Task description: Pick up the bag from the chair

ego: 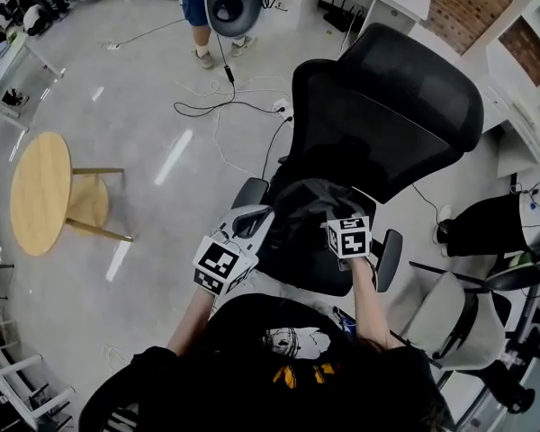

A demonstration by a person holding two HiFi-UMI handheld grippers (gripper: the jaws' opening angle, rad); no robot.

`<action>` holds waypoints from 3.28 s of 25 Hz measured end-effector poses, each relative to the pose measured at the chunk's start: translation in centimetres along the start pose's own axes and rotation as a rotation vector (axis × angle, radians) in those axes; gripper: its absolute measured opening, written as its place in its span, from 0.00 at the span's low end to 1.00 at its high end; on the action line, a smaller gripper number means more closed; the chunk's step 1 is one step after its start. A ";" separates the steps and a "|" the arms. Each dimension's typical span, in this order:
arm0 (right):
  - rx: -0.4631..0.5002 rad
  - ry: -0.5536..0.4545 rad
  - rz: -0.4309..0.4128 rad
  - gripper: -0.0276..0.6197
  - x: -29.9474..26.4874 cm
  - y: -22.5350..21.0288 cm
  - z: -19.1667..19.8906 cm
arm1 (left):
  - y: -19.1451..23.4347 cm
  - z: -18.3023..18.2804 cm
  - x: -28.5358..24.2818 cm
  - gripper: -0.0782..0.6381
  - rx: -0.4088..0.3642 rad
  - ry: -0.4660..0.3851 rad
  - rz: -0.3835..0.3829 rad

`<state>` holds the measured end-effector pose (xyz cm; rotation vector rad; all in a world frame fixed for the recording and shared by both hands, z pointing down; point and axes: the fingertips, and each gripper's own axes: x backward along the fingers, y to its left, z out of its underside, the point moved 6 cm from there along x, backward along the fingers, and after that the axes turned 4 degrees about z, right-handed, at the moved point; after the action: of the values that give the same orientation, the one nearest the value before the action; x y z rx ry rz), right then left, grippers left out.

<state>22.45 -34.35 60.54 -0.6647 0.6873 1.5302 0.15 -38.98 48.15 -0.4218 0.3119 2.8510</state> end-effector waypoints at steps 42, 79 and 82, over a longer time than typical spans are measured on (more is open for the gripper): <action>-0.274 -0.360 -0.036 0.08 34.3 5.8 14.9 | -24.6 3.7 8.2 0.12 -0.076 -0.079 0.047; -0.354 -0.312 0.012 0.08 41.6 10.6 27.2 | -36.3 6.6 16.9 0.12 -0.171 0.058 0.104; -0.378 -0.306 0.040 0.08 41.5 11.3 27.1 | -35.4 6.7 17.0 0.12 -0.172 0.059 0.138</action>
<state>8.13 12.64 47.34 -0.6769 0.1807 1.7717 -7.92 -0.27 43.08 -0.5380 0.1097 3.0173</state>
